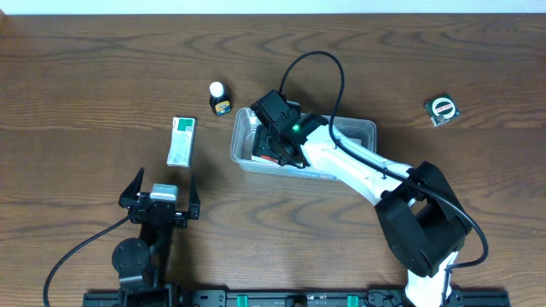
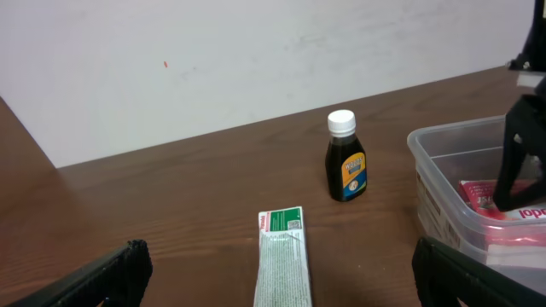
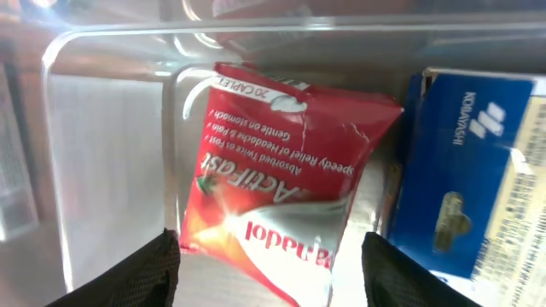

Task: Pack container
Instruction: 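Lower the red box into the container's left side and release, then move the right gripper to the green Zam-Buk tin and grasp it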

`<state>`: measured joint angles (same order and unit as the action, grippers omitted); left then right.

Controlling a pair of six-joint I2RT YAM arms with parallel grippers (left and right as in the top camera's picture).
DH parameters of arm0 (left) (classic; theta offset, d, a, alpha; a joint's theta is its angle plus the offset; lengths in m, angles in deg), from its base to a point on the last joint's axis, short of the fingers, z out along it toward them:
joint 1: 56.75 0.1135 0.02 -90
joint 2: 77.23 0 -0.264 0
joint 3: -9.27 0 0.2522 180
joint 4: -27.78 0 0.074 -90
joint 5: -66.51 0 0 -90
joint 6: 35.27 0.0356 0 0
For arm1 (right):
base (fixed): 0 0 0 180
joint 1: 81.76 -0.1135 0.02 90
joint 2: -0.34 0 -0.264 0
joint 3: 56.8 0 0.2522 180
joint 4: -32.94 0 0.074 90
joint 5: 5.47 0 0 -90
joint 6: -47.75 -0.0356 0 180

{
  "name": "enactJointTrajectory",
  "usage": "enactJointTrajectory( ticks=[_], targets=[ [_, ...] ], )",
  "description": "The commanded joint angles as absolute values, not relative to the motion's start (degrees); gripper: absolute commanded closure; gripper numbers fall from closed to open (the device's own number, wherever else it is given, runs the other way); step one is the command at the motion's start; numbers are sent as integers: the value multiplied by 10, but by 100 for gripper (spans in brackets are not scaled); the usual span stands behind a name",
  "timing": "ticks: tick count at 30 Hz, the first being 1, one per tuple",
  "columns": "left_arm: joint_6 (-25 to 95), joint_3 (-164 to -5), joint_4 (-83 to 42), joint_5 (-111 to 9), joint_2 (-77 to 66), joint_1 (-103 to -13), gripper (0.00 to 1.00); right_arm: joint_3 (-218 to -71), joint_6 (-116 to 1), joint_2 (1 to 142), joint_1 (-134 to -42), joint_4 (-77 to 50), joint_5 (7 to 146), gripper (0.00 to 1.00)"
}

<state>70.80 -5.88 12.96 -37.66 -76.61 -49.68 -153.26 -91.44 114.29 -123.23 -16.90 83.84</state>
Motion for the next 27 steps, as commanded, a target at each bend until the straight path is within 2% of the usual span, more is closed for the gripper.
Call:
enactJointTrajectory(
  ticks=[1, 7, 11, 19, 27],
  targets=[
    [701, -47, 113, -380, -769, -494, 2, -1588, -853, 1125, -1239, -197, 840, 35],
    [700, -47, 113, -380, -769, -494, 2, -1686, -809, 1079, -1220, -306, 841, 33],
    [700, -47, 113, -380, -769, -494, 2, -1737, -802, 1041, -1168, -387, 847, 30],
    [700, -47, 113, -380, -769, -494, 2, -1746, -765, 1008, -957, -501, 847, 29],
    [700, -47, 113, -380, -769, -494, 2, -1743, -713, 1027, -777, -513, 847, 29]
  ],
)
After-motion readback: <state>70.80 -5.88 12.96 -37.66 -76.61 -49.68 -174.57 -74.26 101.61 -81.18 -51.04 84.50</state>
